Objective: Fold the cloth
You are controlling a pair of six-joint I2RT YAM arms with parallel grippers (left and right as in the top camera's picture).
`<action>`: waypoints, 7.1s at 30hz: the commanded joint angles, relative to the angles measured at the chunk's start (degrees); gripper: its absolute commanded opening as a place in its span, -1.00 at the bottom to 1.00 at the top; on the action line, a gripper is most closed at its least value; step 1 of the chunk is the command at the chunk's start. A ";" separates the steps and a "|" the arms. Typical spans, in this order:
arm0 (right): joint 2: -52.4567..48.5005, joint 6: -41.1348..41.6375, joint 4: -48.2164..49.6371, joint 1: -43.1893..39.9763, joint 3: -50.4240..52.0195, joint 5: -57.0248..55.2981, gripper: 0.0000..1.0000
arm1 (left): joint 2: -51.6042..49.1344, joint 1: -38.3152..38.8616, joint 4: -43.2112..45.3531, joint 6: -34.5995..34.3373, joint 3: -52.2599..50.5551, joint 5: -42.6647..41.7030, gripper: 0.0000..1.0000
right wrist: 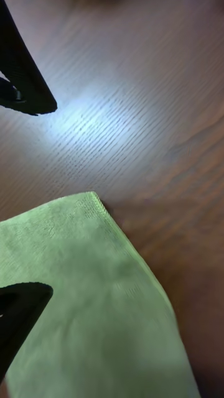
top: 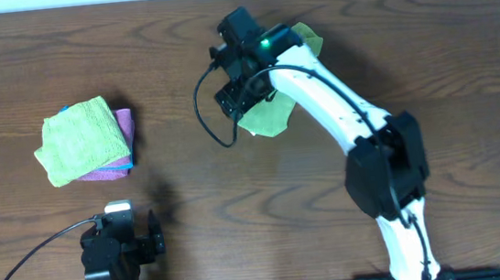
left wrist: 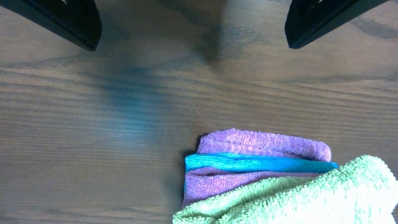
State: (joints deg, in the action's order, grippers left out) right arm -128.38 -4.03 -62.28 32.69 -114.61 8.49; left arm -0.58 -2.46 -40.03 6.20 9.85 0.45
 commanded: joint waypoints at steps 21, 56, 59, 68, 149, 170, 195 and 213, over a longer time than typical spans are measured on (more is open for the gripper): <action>-8.63 4.22 2.93 1.51 0.42 -0.13 0.44 | 0.37 0.24 -0.46 -0.22 -0.70 0.59 0.91; -5.90 1.33 4.02 16.48 -8.33 2.27 -0.97 | 0.37 0.24 -0.48 -0.22 -0.70 0.59 0.91; -5.79 1.44 6.05 18.03 -8.39 1.57 -0.97 | 0.37 0.24 -0.48 -0.22 -0.70 0.59 0.91; 1.36 5.31 2.64 13.97 -8.46 -13.20 -0.98 | 0.37 0.24 -0.48 -0.22 -0.70 0.59 0.91; 29.42 12.00 -25.90 6.67 -8.37 -24.46 -0.97 | 0.37 0.24 -0.46 -0.24 -0.70 -0.04 0.91; 5.44 1.03 5.95 -11.45 -8.37 -20.33 -0.97 | 0.37 0.24 -0.46 -0.26 -0.70 -0.04 0.91; 7.82 9.81 1.99 -12.33 -8.39 -17.59 0.59 | 0.37 0.24 -0.46 -2.40 -0.70 -0.07 0.91; -4.11 16.96 -5.92 -6.99 -8.33 -5.22 0.31 | 0.37 0.24 -0.46 -2.40 -0.70 -0.07 0.91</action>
State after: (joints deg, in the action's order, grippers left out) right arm -130.74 10.85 -67.96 24.73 -123.02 1.39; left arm -0.58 -2.46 -40.01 4.43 9.85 0.43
